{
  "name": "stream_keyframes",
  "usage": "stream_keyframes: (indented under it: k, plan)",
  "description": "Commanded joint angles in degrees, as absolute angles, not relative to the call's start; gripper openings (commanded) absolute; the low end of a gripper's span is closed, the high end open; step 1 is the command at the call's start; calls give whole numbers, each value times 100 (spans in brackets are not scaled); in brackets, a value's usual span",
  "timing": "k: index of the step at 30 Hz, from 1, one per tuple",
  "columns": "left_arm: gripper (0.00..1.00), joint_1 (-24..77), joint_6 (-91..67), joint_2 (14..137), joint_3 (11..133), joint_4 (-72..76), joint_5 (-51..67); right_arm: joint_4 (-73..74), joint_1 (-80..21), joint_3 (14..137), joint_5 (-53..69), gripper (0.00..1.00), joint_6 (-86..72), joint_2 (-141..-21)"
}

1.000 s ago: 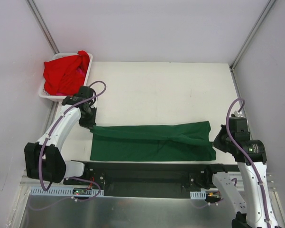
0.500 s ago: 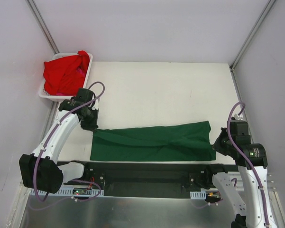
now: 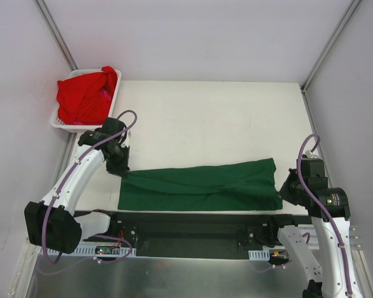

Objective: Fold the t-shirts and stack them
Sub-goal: Fold the tshirt

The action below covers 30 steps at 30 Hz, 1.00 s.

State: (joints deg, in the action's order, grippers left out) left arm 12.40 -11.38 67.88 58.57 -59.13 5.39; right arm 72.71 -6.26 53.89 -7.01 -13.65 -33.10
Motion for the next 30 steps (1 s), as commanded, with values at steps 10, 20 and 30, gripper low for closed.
stream_keyframes:
  k: [10, 20, 30]
  plan:
    - [36, 1283, -1564, 6724, 6047, -6434, -281, 7488, -580, 5642, -773, 45, -1248, -3252]
    - [51, 1283, -1547, 6180, 6354, -6111, -159, 6962, -589, 5485, -554, 47, -1274, -3463]
    - [0, 1362, -2021, 5493, 4826, -3176, 1863, 4923, -659, 4360, 404, 1, -1257, -3717]
